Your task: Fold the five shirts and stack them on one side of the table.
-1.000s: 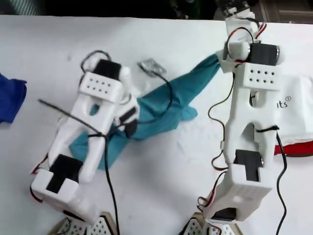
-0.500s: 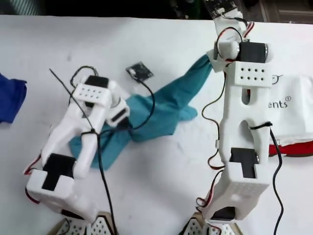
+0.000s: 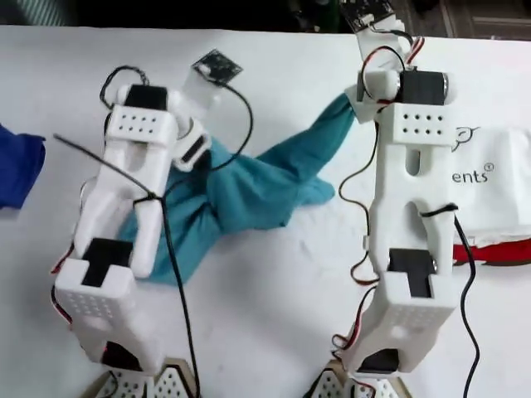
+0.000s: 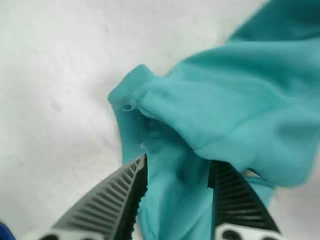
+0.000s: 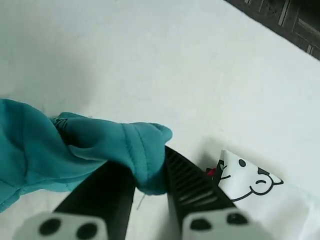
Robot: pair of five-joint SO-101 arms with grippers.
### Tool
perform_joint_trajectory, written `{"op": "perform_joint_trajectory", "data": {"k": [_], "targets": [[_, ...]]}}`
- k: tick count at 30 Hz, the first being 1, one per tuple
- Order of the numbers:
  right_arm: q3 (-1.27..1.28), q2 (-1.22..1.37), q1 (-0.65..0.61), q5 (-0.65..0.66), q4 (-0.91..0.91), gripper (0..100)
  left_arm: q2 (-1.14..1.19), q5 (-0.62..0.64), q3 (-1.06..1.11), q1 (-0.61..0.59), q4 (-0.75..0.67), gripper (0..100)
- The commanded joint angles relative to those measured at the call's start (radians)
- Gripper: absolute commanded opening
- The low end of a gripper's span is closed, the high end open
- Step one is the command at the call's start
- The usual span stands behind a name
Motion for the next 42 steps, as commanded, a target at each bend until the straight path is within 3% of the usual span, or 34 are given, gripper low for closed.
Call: {"op": "perform_joint_trajectory", "data": {"k": [1,6,17,25,34,38,42], "targets": [[-0.014,0.039,0.044,0.003,-0.042,1.9,-0.012,0.006,-0.106,0.05,0.143,21],[-0.014,0.116,0.134,-0.005,-0.091,1.9,-0.012,0.006,-0.161,0.122,0.272,21],[-0.014,0.14,0.18,0.0,-0.091,1.9,-0.015,-0.021,-0.117,0.202,0.278,21],[-0.014,0.139,0.174,0.002,-0.091,1.9,-0.211,0.018,-0.107,0.216,0.278,24],[-0.054,0.142,0.15,0.002,-0.087,1.9,-0.294,0.021,0.201,0.216,0.272,25],[-0.075,0.143,0.13,0.003,-0.085,1.9,-0.283,0.028,0.354,0.2,0.176,25],[-0.074,0.14,0.111,0.002,-0.084,1.9,-0.285,0.06,0.354,0.165,0.117,25]]}}
